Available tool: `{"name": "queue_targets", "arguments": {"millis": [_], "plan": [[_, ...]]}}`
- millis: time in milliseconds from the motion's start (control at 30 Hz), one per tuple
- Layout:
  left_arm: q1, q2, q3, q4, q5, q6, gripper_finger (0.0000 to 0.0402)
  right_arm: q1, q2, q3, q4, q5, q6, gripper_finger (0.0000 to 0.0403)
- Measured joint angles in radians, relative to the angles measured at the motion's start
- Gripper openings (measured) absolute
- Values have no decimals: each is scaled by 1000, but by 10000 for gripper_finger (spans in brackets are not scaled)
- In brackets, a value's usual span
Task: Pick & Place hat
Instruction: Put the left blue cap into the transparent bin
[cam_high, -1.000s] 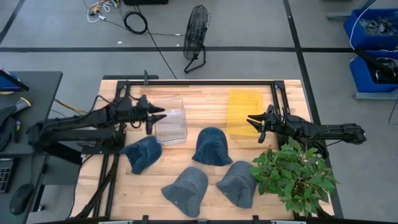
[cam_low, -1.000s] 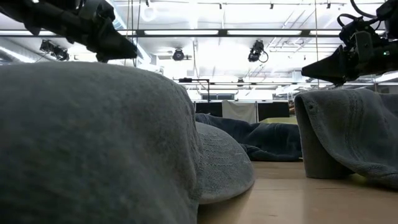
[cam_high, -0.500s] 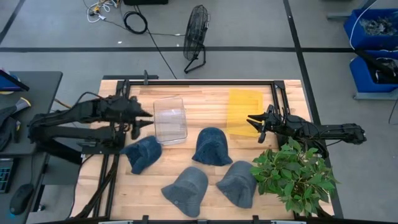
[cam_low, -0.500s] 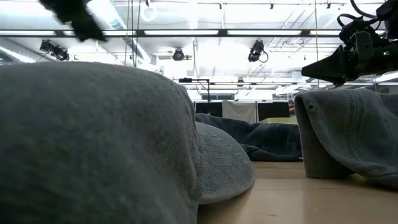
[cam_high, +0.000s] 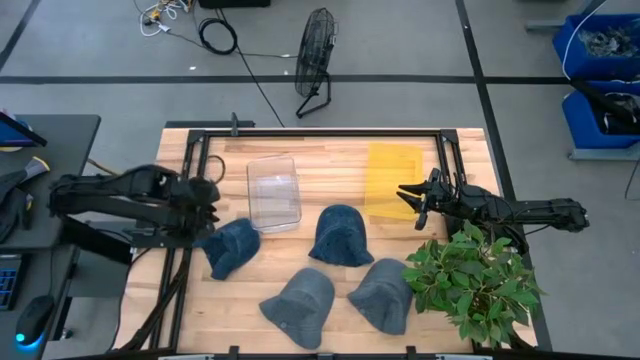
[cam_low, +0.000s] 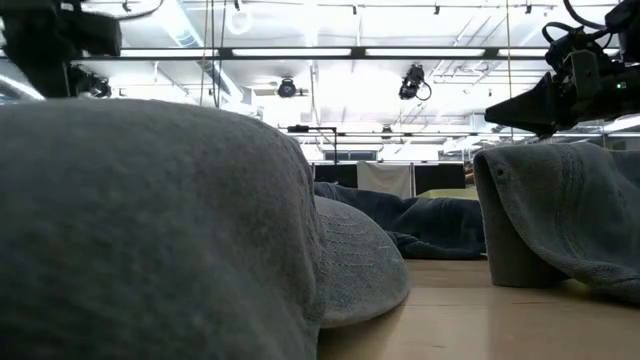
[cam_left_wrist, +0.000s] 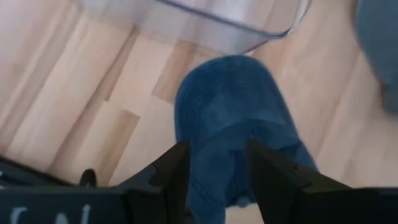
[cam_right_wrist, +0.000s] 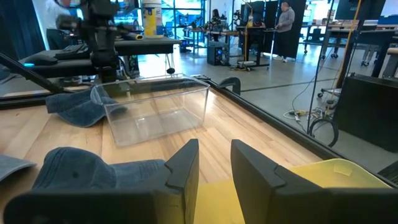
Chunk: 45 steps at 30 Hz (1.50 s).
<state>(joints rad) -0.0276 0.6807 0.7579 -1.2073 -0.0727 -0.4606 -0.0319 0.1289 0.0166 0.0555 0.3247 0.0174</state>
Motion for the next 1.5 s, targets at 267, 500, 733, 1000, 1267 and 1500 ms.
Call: {"name": "queue_targets", "arguments": {"millis": [267,500,733,1000,1267,1500], "plan": [[-76,12,-178,156,33,-4,162,0,0,0,0,-1,0,100],[-139,75,-181,207,43,-30,159,0,0,0,0,-2,0,100],[-175,207,-182,203,32,-29,159,0,0,0,0,-2,0,100],[-180,344,-182,240,26,-33,158,0,0,0,0,-2,0,100],[-180,450,-180,276,-16,-30,96,0,0,0,0,-2,0,100],[-179,443,-167,271,12,-164,15,0,0,0,0,-2,0,100]]}}
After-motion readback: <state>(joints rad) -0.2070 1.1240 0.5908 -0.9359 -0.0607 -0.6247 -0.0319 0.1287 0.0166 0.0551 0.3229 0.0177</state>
